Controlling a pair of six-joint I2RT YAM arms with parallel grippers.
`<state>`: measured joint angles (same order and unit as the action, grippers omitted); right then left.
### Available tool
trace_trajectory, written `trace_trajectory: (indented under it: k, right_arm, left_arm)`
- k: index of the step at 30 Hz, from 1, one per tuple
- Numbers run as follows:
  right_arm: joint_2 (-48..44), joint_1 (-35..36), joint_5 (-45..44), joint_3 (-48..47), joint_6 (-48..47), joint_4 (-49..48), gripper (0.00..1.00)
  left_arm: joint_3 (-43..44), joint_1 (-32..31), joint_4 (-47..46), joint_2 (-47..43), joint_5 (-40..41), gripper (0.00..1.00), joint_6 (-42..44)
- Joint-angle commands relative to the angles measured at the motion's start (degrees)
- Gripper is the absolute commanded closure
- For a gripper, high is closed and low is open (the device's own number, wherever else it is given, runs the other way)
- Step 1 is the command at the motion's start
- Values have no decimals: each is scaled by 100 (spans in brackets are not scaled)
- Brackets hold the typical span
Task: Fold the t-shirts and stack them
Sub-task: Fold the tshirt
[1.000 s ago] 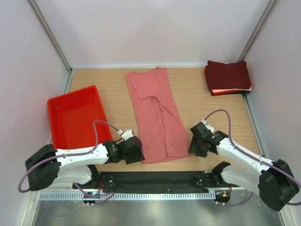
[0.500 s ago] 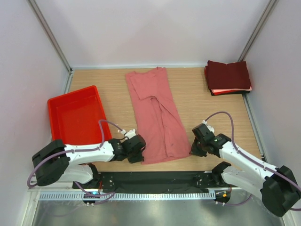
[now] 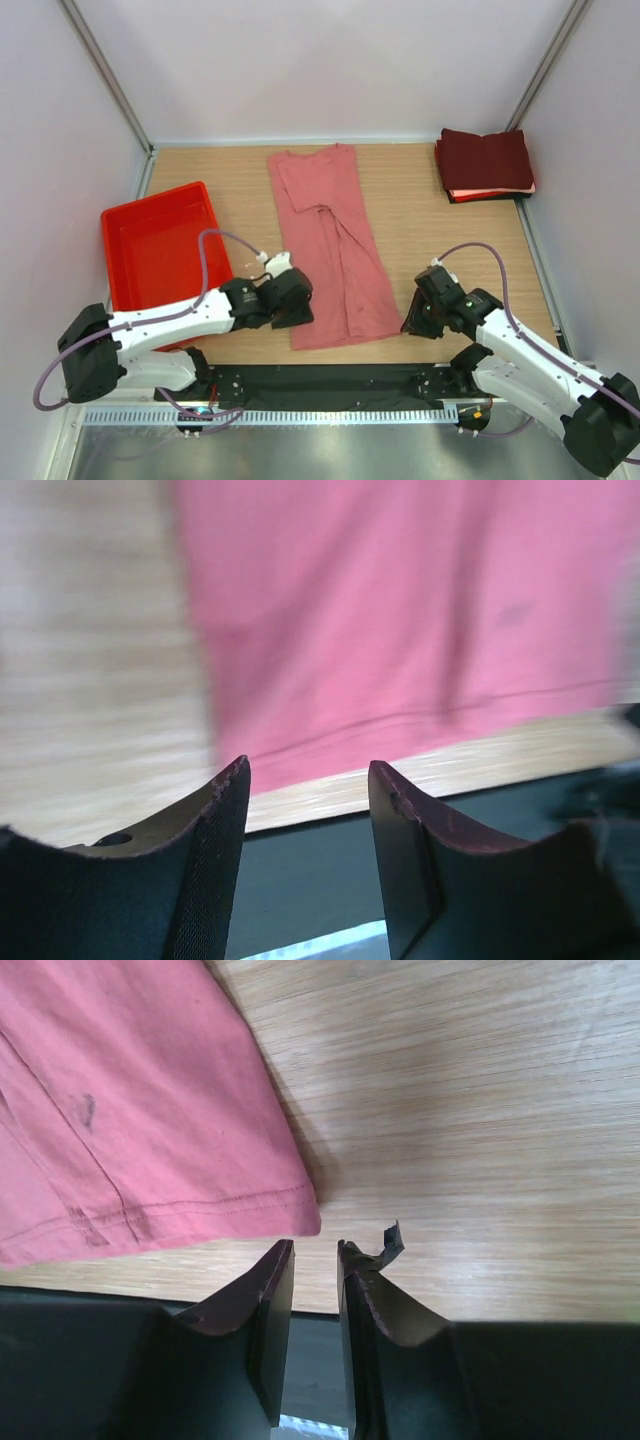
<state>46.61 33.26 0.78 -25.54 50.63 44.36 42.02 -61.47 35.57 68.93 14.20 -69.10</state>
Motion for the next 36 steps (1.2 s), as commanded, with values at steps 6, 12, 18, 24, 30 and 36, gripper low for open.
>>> trace_trajectory:
  k: [6,12,18,24,30,36]
  right_arm:
    - [295,-3,-376,-1048,-615,20,70]
    - [639,111,-377,-1366,-844,-348,71]
    - [867,426,-551,-1331,-730,-753,76]
    - [1034,735,-719,-1322,-616,-859,76]
    - [1008,753,-842,-1287,-519,-753,76]
    - [771,753,-939,-1261,-467,-622,76]
  left_arm:
    - [2028,1461,-1095,1279,-566,57,1425]
    - [3590,1999,-1518,2912,-1121,60,2110]
    - [4708,2095,-1484,4004,-1174,64,2419]
    - [4860,2175,-1413,4664,-1253,65,2375]
    - [4833,2183,-1378,5043,-1261,63,2322]
    - [5043,2227,-1308,5394,-1235,64,2366]
